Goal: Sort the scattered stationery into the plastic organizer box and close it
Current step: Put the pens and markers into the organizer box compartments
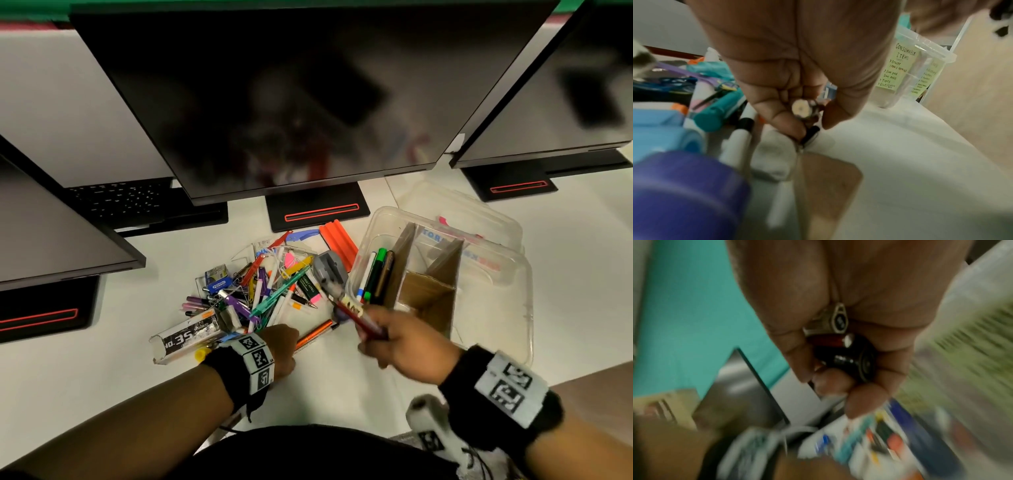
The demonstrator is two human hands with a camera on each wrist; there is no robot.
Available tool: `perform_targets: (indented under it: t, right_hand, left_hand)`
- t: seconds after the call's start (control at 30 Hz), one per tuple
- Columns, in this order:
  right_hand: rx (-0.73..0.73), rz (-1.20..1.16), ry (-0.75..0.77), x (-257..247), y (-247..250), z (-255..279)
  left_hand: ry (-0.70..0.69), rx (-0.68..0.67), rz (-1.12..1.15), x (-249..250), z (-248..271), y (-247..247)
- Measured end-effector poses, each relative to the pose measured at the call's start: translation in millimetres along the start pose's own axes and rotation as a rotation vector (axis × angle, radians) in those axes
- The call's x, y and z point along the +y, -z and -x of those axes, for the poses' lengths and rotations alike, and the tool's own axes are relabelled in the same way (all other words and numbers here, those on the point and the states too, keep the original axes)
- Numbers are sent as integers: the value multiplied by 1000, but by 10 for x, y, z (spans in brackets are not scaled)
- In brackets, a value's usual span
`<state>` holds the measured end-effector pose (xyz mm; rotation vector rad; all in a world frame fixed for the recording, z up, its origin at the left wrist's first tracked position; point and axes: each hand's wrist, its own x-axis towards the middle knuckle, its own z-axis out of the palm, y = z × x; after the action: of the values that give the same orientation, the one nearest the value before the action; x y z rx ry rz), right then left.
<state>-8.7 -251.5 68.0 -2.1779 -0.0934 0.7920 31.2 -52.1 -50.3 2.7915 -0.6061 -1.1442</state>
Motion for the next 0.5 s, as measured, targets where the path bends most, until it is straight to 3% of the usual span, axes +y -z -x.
perform_targets:
  t: [0.13, 0.27, 0.33, 0.5]
  right_hand:
    - [226, -82, -52, -382, 543, -125]
    - [403, -657, -322, -403, 703, -454]
    - [447, -821, -398, -340, 681, -582]
    - [424, -753, -488, -187, 642, -613]
  left_hand:
    - [19, 38, 4, -6, -2, 16]
    - [93, 29, 74, -16, 24, 107]
    - [109, 7, 119, -65, 36, 129]
    - [117, 9, 115, -122, 99, 111]
